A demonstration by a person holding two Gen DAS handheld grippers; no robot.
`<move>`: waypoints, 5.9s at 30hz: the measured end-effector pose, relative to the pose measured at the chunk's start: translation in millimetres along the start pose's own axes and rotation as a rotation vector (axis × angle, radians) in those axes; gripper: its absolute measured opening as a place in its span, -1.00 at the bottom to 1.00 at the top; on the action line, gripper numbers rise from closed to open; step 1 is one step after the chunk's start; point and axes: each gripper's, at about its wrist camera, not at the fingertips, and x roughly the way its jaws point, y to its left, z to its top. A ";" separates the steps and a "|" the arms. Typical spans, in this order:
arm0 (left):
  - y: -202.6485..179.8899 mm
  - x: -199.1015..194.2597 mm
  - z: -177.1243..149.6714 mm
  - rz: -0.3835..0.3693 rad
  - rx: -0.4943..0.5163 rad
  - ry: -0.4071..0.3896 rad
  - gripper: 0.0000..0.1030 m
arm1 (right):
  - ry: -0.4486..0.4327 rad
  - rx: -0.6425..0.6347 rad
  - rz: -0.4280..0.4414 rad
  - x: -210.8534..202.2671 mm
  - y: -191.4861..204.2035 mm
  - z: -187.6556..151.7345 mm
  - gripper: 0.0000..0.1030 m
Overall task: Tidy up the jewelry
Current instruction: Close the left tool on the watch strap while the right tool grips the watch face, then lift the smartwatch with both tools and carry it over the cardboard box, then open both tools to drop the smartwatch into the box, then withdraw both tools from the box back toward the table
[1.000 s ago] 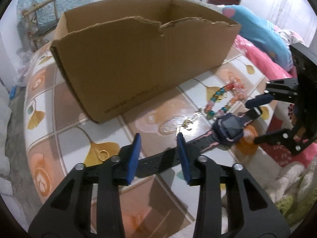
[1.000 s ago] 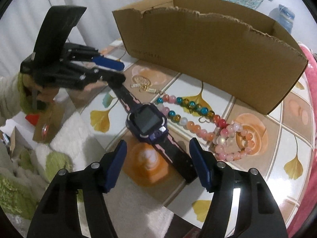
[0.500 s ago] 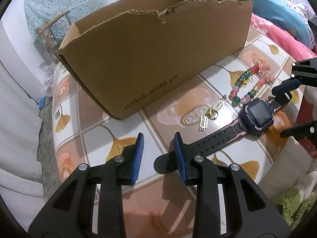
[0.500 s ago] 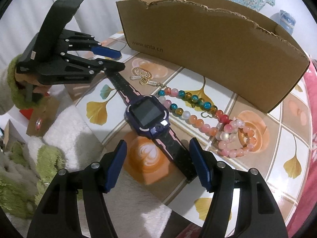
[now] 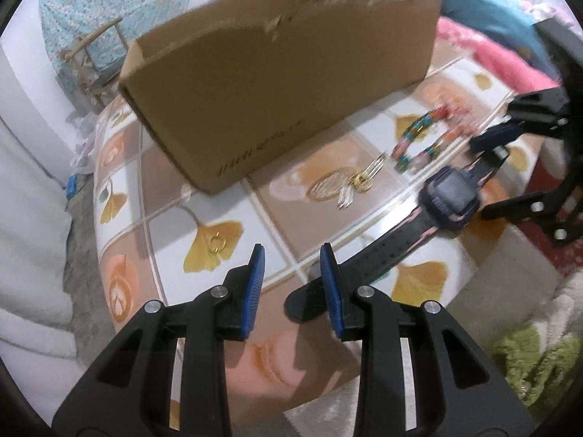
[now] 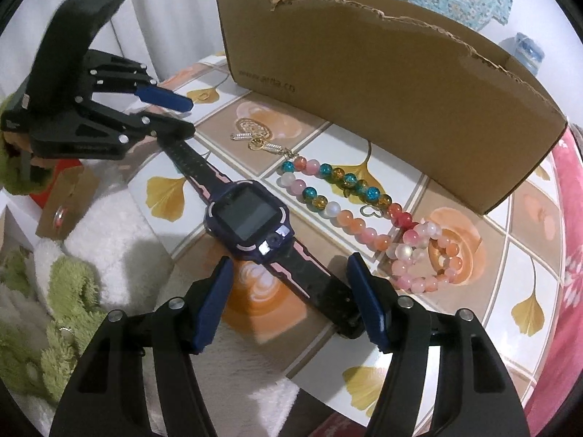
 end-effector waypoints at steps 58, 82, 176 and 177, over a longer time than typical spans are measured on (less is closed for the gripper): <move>-69.8 14.4 21.7 -0.326 0.742 0.047 -0.60 | 0.101 -0.312 0.097 7.8 15.9 23.9 -0.46; -82.6 -117.0 77.5 0.074 0.921 -0.179 -0.60 | -0.234 -0.532 -0.288 -146.9 69.4 52.8 -0.51; -47.0 -109.9 -9.4 -0.380 -0.543 -0.327 0.84 | -0.483 0.486 -0.403 -145.1 -12.7 0.3 0.87; -46.3 -108.2 -9.4 -0.388 -0.551 -0.321 0.84 | -0.482 0.487 -0.411 -145.0 -14.2 0.1 0.87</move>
